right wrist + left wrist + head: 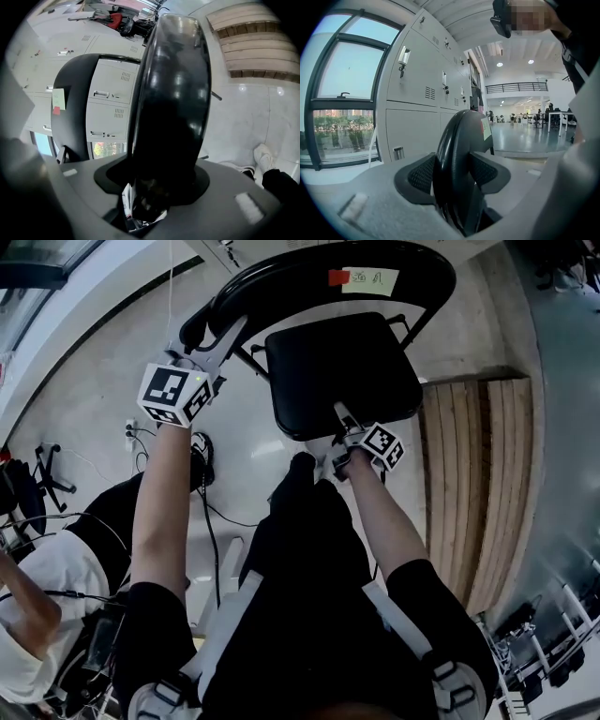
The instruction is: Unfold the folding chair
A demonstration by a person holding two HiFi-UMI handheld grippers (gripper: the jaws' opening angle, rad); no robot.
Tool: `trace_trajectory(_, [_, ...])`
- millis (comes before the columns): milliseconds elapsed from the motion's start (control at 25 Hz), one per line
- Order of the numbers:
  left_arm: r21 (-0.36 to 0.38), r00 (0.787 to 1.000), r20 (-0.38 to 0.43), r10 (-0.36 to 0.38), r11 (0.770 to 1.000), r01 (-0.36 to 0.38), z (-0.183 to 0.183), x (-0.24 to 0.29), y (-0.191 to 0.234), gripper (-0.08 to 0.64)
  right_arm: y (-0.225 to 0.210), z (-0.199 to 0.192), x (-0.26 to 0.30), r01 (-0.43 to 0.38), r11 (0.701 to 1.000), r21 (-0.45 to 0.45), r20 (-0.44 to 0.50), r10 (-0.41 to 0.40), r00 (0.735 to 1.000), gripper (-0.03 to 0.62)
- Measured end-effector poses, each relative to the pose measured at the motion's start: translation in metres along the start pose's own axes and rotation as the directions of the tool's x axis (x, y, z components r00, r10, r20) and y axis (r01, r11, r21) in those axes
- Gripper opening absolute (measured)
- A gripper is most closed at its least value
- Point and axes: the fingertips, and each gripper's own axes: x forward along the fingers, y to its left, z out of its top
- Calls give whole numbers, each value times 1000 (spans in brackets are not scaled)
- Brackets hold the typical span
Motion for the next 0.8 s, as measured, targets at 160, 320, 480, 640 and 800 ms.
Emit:
trace_trajectory(160, [6,1000,-2,3,1000,-3,-5,-9,-16,230,-18,-6,-7,-18,1000,13,-17,18,1000,221])
trace_trajectory(320, [10,1000,1,4,1000,-4,-11,-14,-29,230,-35,-10,-11,-28,999,27,-28,29,999,227])
trace_trajectory(480, [12,1000,3,7,1000,-7,-21,-24,-43,230,-58,-19,-17,-38,999,31,-34,39,999,229])
trace_trajectory(640, [21,1000,11,-1,1000,1,-28,-31,-60,229,-80,-22,-23,-51,998,33,-40,53,998,233])
trace_trajectory(800, [25,1000,4,11,1000,-11,-25,-36,-68,229,-84,-23,-24,-76,997,23,-31,77,997,233])
